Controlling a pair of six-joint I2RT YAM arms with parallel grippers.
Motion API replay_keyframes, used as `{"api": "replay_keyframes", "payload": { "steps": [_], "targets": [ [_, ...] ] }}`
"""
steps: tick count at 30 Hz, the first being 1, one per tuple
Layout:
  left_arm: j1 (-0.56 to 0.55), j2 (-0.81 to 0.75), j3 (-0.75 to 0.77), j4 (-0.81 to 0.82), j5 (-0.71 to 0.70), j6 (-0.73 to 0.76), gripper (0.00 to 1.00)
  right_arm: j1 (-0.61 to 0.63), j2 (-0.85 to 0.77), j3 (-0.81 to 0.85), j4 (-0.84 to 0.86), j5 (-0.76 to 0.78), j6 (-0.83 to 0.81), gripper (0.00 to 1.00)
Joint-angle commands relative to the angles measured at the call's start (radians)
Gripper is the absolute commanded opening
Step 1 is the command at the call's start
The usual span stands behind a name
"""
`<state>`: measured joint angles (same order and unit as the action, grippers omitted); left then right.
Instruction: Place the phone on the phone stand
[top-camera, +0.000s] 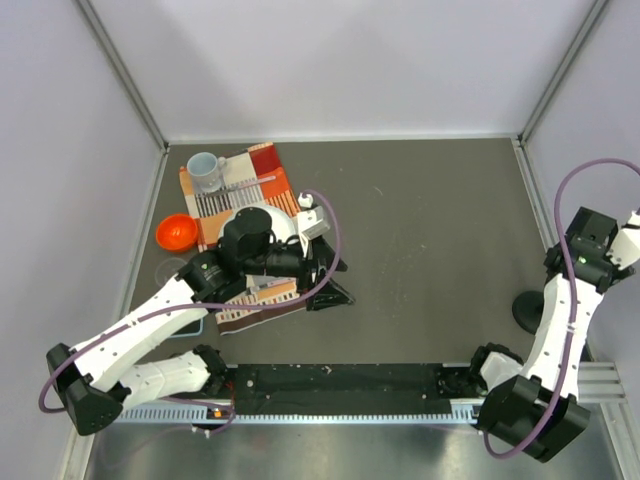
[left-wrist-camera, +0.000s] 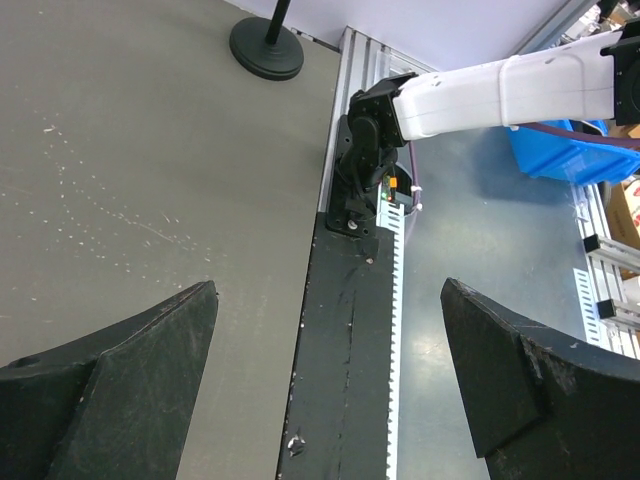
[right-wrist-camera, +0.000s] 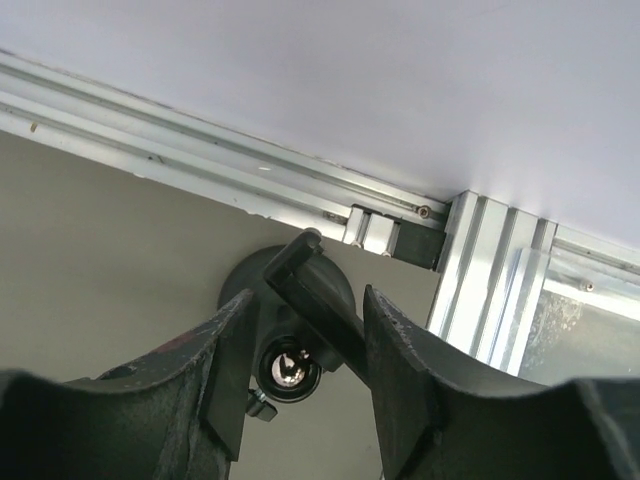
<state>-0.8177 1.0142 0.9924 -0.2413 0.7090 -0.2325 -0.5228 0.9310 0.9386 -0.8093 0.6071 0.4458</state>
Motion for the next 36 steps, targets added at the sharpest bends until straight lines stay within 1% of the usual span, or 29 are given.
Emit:
{"api": "replay_keyframes", "payload": {
  "steps": [1, 4, 6, 7, 10, 11, 13, 14, 15, 16, 17, 18, 20, 24, 26, 28, 30, 34, 35, 36],
  "targets": [
    [-0.009, -0.023, -0.011, 0.008, -0.014, 0.032, 0.99, -0.011, 0.002, -0.033, 0.042, -0.013, 0.001, 0.45],
    [-0.011, -0.029, -0.011, 0.004, -0.019, 0.033, 0.98, -0.011, -0.017, -0.060, 0.064, -0.036, 0.002, 0.44],
    [-0.011, -0.031, -0.012, 0.005, -0.014, 0.033, 0.98, -0.011, -0.021, -0.070, 0.068, -0.038, 0.010, 0.43],
    [-0.012, -0.031, -0.012, 0.005, -0.014, 0.033, 0.98, -0.011, -0.021, -0.079, 0.068, -0.047, 0.016, 0.40],
    [-0.012, -0.037, -0.014, 0.005, -0.014, 0.035, 0.98, -0.011, -0.012, -0.110, 0.068, -0.081, 0.028, 0.28],
    [-0.012, -0.037, -0.014, 0.005, -0.014, 0.035, 0.98, -0.011, -0.008, -0.115, 0.067, -0.086, 0.031, 0.22],
    [-0.012, -0.039, -0.014, 0.002, -0.017, 0.038, 0.99, -0.011, -0.011, -0.119, 0.065, -0.101, 0.033, 0.20],
    [-0.012, -0.036, -0.014, 0.000, -0.019, 0.038, 0.99, -0.011, -0.017, -0.118, 0.064, -0.115, 0.036, 0.16],
    [-0.012, -0.034, -0.012, 0.000, -0.019, 0.038, 0.98, -0.011, -0.020, -0.113, 0.062, -0.133, 0.044, 0.15],
    [-0.011, -0.034, -0.012, 0.000, -0.020, 0.039, 0.99, -0.011, -0.027, -0.104, 0.052, -0.168, 0.050, 0.11],
    [-0.011, -0.034, -0.011, 0.000, -0.019, 0.039, 0.99, -0.011, -0.032, -0.098, 0.044, -0.185, 0.056, 0.03],
    [-0.009, -0.031, -0.011, -0.001, -0.022, 0.039, 0.98, -0.009, -0.032, -0.093, 0.036, -0.200, 0.063, 0.00],
    [-0.008, -0.029, -0.009, -0.001, -0.022, 0.041, 0.98, -0.003, -0.037, -0.072, 0.016, -0.230, 0.070, 0.00],
    [0.005, -0.020, -0.009, -0.001, -0.022, 0.039, 0.98, 0.075, -0.043, -0.020, -0.030, -0.217, 0.085, 0.00],
    [0.011, -0.019, -0.009, -0.003, -0.019, 0.038, 0.99, 0.105, -0.057, -0.003, -0.051, -0.274, 0.111, 0.00],
    [0.022, -0.014, -0.009, -0.003, -0.017, 0.035, 0.98, 0.154, -0.060, 0.000, -0.063, -0.326, 0.162, 0.00],
    [0.035, -0.003, -0.009, -0.004, -0.011, 0.032, 0.98, 0.193, -0.057, 0.005, -0.083, -0.336, 0.224, 0.00],
    [0.066, 0.006, -0.015, 0.020, 0.018, 0.004, 0.99, 0.351, -0.034, 0.031, -0.099, -0.288, 0.346, 0.00],
    [0.074, 0.007, -0.017, 0.034, 0.023, -0.002, 0.98, 0.430, -0.029, 0.035, -0.100, -0.277, 0.373, 0.00],
    [0.086, 0.011, -0.021, 0.040, 0.027, -0.016, 0.98, 0.470, -0.008, 0.042, -0.100, -0.262, 0.436, 0.00]
  ]
}}
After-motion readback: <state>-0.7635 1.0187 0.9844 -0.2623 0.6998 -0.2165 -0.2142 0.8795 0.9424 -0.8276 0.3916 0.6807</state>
